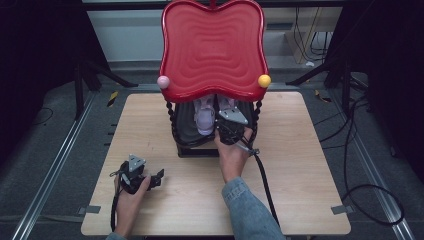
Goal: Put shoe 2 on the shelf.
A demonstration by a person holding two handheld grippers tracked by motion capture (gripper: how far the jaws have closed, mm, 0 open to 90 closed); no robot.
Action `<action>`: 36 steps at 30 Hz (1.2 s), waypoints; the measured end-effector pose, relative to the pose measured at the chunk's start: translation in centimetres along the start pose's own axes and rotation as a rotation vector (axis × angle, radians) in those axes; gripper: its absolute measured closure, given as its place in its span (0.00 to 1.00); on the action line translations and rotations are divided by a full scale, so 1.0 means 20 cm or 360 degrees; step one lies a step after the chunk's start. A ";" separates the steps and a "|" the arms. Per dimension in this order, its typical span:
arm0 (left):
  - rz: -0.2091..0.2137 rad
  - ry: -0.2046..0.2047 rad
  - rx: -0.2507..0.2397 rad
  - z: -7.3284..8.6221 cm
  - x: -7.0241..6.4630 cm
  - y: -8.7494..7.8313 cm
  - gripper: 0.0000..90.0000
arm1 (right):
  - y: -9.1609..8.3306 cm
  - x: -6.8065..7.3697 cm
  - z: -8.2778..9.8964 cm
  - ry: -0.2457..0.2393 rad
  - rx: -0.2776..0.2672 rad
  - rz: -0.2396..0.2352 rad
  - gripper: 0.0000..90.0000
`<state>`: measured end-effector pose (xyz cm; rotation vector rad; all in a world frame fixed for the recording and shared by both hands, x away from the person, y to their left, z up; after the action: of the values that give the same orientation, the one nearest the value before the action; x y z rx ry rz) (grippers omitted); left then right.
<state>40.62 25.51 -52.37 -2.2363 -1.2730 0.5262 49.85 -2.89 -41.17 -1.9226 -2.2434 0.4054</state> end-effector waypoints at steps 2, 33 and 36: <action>0.0003 0.0002 0.0000 0.00 0.00 0.00 0.09 | 0.01 0.00 0.00 0.0003 0.0001 -0.0001 0.95; 0.0020 -0.0013 0.0014 0.01 -0.02 0.01 0.09 | -0.05 0.01 0.05 -0.0044 0.0050 -0.0013 0.82; 0.0020 -0.0009 0.0011 0.00 -0.02 0.01 0.09 | -0.08 0.02 0.04 -0.0062 0.0039 -0.0026 0.88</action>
<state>40.54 25.13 -52.54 -2.2398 -1.2593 0.5413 48.07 -2.88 -41.55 -1.8992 -2.2658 0.4702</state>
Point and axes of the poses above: each handheld gripper's, and its own axes: y roughly forward along the jaws, z roughly out of its underside, x roughly to its left, the point moved 4 cm from there along y, roughly forward along the jaws, and after that the axes turned 9 degrees about z, right-handed, at the moved point
